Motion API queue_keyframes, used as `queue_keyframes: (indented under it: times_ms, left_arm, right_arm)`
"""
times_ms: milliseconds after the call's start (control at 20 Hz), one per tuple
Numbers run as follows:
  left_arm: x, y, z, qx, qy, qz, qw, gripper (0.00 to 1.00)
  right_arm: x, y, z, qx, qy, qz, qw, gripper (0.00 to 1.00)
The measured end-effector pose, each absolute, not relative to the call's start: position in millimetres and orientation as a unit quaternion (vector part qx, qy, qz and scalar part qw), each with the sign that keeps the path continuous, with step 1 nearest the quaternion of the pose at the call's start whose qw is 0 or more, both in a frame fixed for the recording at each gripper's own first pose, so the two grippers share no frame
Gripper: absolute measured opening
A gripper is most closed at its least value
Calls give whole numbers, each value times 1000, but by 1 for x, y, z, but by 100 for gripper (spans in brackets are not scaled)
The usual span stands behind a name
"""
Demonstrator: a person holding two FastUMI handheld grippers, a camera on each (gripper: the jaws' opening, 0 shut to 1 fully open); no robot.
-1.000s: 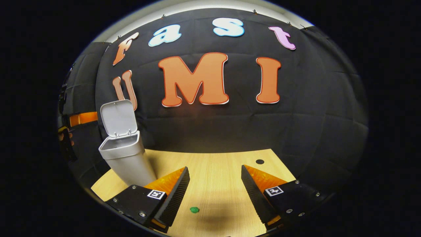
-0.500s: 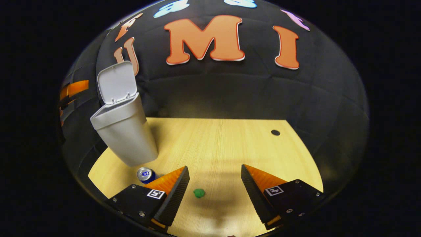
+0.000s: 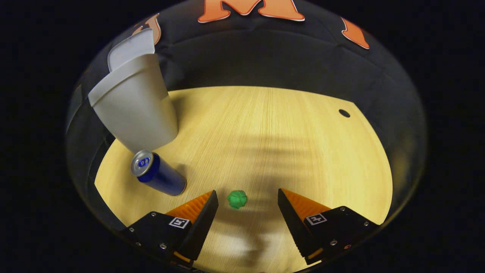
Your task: Press the lid of the desktop garbage bin to open it, pick up the crumpled paper on the desktop and throw it into the bin, then pick up the pop can on the desktop and drop it into the bin, and finally close the garbage bin lid.
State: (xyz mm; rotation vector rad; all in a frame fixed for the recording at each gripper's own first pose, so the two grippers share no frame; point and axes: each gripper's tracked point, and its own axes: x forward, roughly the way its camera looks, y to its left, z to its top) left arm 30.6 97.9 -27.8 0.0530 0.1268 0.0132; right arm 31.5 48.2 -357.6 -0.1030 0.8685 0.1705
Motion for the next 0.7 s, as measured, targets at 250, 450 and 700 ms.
queue_keyframes:
  times_ms: [250,450,700]
  left_arm:
    - [28,121,-38,26,76,28,996,94]
    - [26,134,-44,17,83,38,996,94]
    - [26,142,-45,19,86,46,995,94]
  right_arm:
    - [35,54,-391,-62,473,90,874,95]
    - [51,56,-393,-66,485,88,867,95]
    - [87,61,-380,-56,493,83,864,86]
